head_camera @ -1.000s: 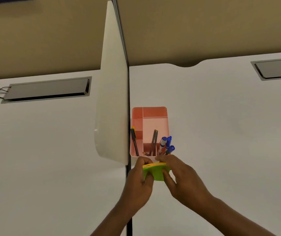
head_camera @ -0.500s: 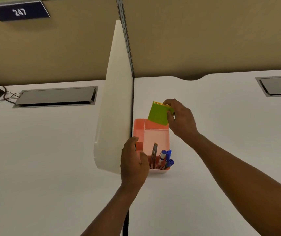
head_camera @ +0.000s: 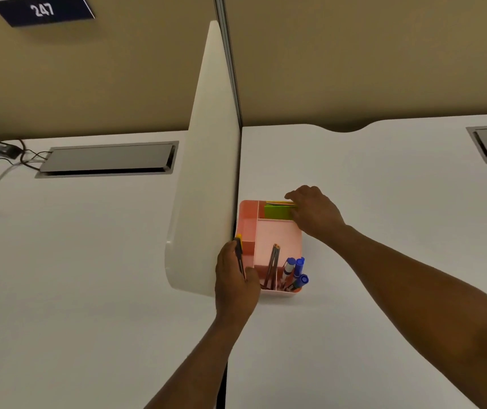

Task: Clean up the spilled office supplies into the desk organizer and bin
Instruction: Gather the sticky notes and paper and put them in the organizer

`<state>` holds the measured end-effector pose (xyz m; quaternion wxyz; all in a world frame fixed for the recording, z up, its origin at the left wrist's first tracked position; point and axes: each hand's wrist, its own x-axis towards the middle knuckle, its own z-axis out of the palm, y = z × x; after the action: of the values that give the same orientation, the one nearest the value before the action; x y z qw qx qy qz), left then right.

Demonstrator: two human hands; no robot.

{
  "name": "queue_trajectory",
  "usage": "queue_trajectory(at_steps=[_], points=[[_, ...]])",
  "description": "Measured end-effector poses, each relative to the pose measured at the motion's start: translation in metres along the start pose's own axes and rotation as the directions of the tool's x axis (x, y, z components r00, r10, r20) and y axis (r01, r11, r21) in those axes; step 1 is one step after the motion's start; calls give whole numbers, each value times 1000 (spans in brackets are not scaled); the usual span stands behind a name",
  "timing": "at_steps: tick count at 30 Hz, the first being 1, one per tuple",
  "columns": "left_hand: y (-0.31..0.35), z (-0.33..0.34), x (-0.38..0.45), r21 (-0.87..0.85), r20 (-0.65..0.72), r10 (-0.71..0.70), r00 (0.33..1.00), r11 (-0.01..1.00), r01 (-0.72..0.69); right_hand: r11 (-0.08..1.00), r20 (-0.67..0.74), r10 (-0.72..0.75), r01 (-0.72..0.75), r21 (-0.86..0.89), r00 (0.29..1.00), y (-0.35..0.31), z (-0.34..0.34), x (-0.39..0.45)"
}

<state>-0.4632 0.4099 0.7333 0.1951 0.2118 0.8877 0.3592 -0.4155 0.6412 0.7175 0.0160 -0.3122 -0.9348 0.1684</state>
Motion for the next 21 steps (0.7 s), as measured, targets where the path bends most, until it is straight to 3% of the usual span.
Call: queue_trajectory(at_steps=[7, 17, 21], points=[[2, -6, -3, 83, 113, -32, 993, 996, 23, 991, 2, 128, -127, 49, 992, -3, -7, -37], [-3, -50, -68, 81, 141, 196, 970, 975, -209, 956, -100, 274, -259, 139, 957, -39, -20, -168], [-16, -69, -103, 98, 220, 248, 944, 957, -274, 941, -141, 324, -302, 154, 935, -61, -16, -235]])
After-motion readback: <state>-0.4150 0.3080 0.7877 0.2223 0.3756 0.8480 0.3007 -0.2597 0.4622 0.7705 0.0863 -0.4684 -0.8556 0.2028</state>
